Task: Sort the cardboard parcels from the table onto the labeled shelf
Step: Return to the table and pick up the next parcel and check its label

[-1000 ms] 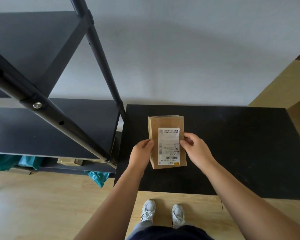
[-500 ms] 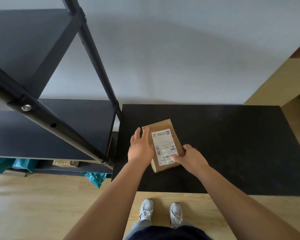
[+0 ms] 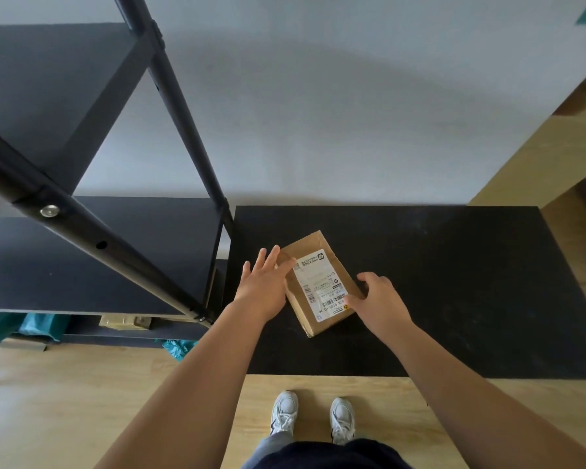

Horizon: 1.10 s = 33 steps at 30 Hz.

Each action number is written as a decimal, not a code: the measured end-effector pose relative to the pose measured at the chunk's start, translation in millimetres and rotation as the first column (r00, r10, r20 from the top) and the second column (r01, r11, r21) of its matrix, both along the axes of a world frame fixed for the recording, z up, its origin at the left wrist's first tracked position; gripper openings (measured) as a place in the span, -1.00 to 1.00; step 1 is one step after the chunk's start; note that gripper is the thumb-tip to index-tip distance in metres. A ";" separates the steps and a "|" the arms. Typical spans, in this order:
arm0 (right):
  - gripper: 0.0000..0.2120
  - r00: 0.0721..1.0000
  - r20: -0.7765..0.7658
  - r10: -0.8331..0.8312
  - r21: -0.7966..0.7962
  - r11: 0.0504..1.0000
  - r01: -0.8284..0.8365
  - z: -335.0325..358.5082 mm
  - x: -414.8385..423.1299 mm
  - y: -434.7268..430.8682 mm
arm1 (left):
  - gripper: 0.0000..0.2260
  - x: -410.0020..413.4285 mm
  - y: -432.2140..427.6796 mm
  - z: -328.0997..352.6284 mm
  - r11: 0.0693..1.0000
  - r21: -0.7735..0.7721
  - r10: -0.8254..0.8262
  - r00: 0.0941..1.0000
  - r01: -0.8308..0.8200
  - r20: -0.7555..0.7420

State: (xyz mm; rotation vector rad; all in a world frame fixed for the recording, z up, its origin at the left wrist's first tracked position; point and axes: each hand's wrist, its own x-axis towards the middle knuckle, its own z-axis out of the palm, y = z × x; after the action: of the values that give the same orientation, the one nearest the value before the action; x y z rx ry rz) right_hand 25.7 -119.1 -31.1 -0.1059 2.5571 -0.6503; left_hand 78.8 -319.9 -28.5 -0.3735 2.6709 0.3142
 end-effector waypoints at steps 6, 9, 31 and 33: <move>-0.48 0.987 -0.158 -0.007 0.069 0.997 0.018 8.4 16.1 2.5 | -0.46 14.4 4.5 3.8 0.997 -0.060 0.045 0.994 -0.051 -0.103; -0.54 0.991 -0.116 -0.064 0.112 0.991 0.077 8.3 24.0 4.9 | -0.53 21.7 12.2 4.1 0.990 -0.057 0.120 0.980 -0.131 -0.156; -0.41 0.991 0.047 -0.126 0.007 0.992 0.126 0.5 -10.0 -16.6 | -0.58 29.8 43.4 -5.4 0.996 -0.063 0.047 0.956 -0.068 -0.290; -0.39 0.988 0.054 -0.142 -0.014 0.990 0.143 2.5 -10.0 -14.8 | -0.50 21.6 35.4 -3.5 0.989 -0.005 0.139 0.948 -0.147 -0.285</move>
State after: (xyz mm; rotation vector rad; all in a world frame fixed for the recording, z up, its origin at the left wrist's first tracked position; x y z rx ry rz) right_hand 15.7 -133.9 -28.7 0.0882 2.5250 -0.7195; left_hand 100.4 -284.5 -32.0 -0.5716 2.9373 0.4046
